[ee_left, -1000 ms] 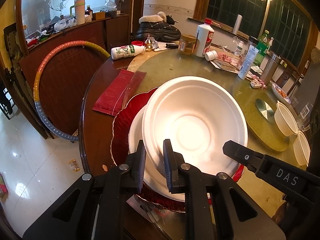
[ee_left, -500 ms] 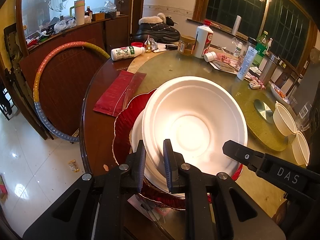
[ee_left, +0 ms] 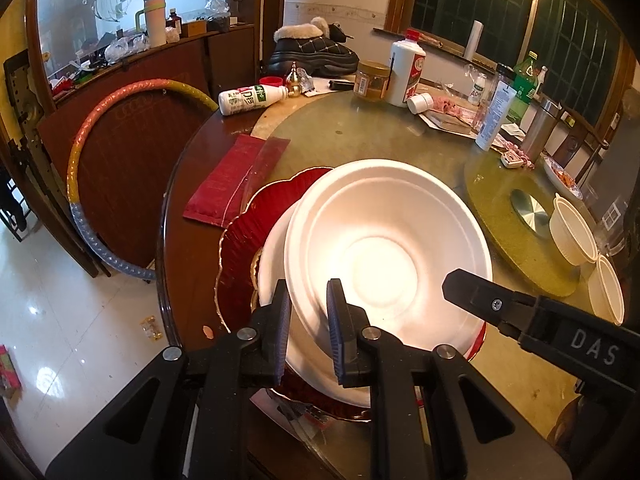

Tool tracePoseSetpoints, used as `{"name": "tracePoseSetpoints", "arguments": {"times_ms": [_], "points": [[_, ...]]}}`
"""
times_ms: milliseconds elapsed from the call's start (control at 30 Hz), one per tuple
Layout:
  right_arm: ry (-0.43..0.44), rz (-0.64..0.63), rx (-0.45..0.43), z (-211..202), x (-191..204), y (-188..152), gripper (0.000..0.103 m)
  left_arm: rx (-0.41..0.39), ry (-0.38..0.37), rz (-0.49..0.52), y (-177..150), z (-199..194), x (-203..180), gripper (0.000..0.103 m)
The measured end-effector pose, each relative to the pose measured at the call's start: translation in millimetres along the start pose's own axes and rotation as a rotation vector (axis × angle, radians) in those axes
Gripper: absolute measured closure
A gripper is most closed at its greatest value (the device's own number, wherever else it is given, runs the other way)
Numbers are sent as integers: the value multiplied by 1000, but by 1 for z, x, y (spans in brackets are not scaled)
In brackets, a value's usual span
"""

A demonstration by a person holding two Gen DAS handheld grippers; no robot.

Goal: Organize plates and bowls
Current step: 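Open both grippers and withdraw from the bowl stack, then move both grippers to the beige plastic bowl and grasp its rim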

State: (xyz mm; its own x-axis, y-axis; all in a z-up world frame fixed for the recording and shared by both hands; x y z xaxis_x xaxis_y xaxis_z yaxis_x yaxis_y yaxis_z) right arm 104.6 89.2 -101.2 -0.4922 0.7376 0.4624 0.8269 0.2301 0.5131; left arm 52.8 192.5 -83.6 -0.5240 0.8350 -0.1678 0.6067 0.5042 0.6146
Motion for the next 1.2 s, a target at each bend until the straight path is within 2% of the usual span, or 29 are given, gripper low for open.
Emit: {"name": "tracePoseSetpoints", "arguments": {"times_ms": [133, 200, 267, 300, 433, 467, 533, 567, 600, 633, 667, 733, 800, 933, 967, 1067, 1200], "points": [[41, 10, -17, -5, 2, 1, 56, 3, 1, 8, 0, 2, -3, 80], [38, 22, -45, -12, 1, 4, 38, -4, 13, 5, 1, 1, -3, 60], [55, 26, -76, -19, 0, 8, 35, -25, 17, -5, 4, -2, -2, 46], [62, 33, -85, -22, -2, 10, 35, -37, 20, -13, 5, -4, -1, 43], [72, 79, -131, -34, -18, 16, 35, -65, 23, -30, 12, -12, -1, 43], [71, 91, -141, -37, -23, 18, 35, -84, 27, -42, 15, -15, -1, 43], [59, 126, -169, -46, -38, 20, 34, -180, -2, -101, 25, -32, 1, 43], [51, 144, -181, -50, -46, 21, 32, -238, -26, -140, 30, -43, 0, 35], [39, 164, -193, -54, -57, 21, 30, -275, -38, -164, 33, -49, 0, 21], [29, 179, -201, -58, -65, 21, 29, -328, -58, -191, 36, -58, -3, 17], [20, 194, -208, -62, -75, 21, 27, -366, -76, -200, 38, -65, -9, 17], [-1, 215, -217, -69, -94, 20, 27, -389, -122, -177, 40, -69, -29, 17], [-26, 241, -228, -80, -117, 19, 27, -361, -160, -128, 37, -64, -57, 17], [-73, 281, -258, -103, -155, 19, 26, -248, -268, 2, 23, -42, -130, 17], [-87, 290, -271, -112, -166, 21, 23, -220, -290, 20, 21, -38, -144, 17], [-119, 302, -295, -135, -193, 29, 21, -70, -359, 67, 12, -8, -197, 17], [-169, 337, -373, -182, -236, 58, 17, 93, -370, 83, 2, 26, -255, 17]]}}
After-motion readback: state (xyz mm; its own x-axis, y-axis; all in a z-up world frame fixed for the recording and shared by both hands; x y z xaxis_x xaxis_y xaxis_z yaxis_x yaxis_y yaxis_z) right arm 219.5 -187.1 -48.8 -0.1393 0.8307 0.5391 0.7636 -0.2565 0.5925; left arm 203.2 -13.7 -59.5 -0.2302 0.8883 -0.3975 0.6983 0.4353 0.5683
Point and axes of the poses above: each gripper's, at about its wrist camera, not at the fingertips, and z roughly the way its jaws point, x to its left, y to its top, the point moved 9 cm from there along z, roughly the way its jaws point, and after that the axes turned 7 degrees about -z, right-handed, at the moved point
